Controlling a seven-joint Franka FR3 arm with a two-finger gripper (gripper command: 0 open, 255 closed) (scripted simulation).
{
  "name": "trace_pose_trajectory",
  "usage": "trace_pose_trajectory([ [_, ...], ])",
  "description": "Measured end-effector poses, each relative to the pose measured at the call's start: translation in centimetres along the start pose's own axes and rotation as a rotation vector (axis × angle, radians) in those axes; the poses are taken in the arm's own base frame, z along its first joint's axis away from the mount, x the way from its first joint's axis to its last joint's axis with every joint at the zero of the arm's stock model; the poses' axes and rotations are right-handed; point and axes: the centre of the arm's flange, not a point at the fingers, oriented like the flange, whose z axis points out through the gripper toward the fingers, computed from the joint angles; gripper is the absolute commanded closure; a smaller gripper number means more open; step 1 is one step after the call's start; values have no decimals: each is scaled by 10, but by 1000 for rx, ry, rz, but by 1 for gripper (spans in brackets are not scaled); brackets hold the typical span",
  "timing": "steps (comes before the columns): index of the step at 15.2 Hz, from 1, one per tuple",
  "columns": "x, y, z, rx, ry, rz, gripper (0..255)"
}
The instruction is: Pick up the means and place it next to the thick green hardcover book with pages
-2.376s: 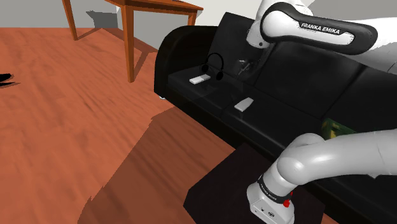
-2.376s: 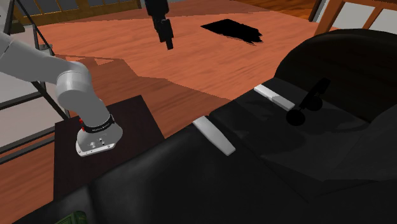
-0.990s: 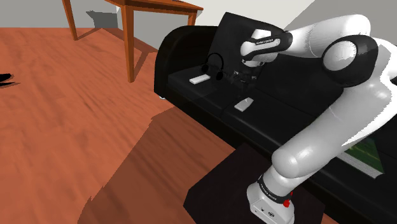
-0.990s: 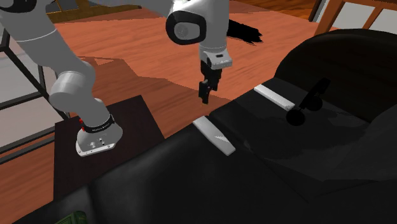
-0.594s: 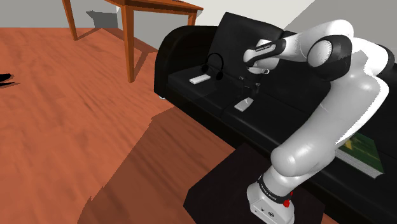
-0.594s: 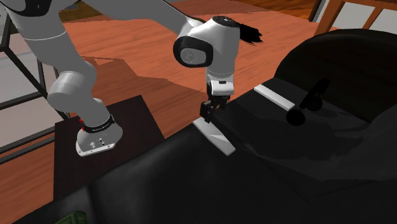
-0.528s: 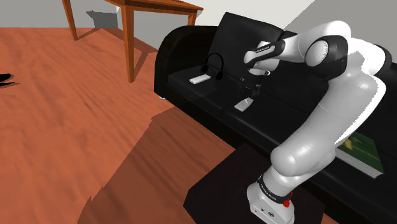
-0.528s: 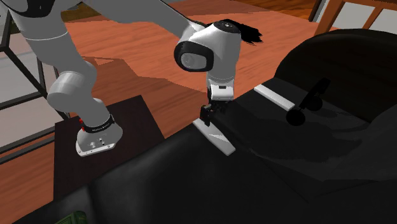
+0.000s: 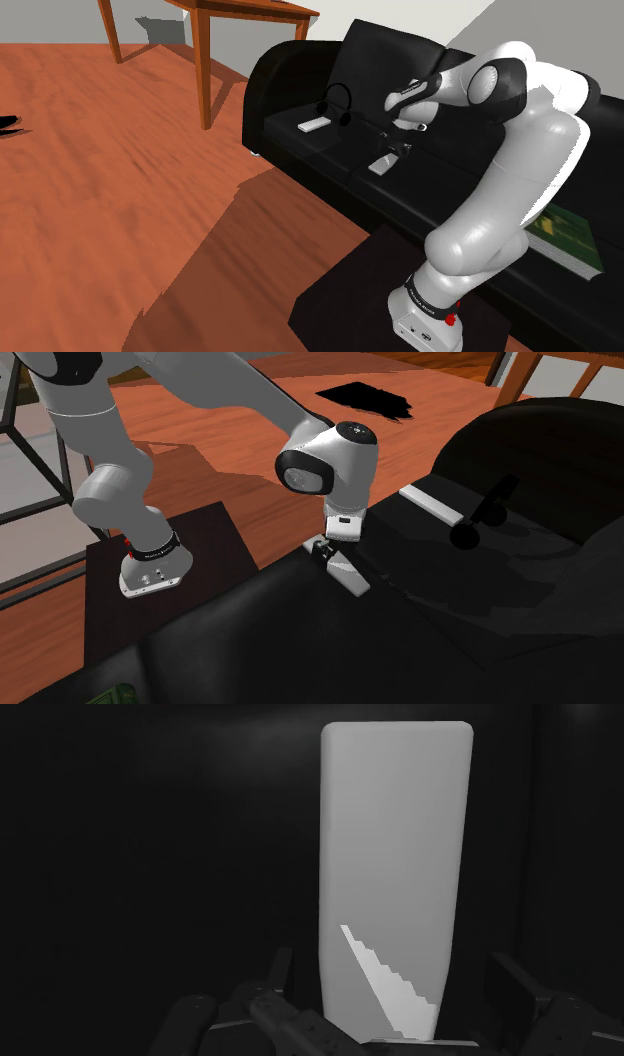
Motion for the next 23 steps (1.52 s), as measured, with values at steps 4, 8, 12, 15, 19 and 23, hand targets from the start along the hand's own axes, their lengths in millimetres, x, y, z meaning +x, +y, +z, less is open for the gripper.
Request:
trace_pose_trajectory([
  [4, 0, 0, 17, 0, 0, 1, 0],
  [8, 0, 0, 18, 0, 0, 1, 0],
  [12, 0, 0, 18, 0, 0, 1, 255],
  [15, 0, 0, 18, 0, 0, 1, 255],
  [19, 0, 0, 18, 0, 0, 1, 255],
  [23, 0, 0, 6, 0, 0, 1, 255],
])
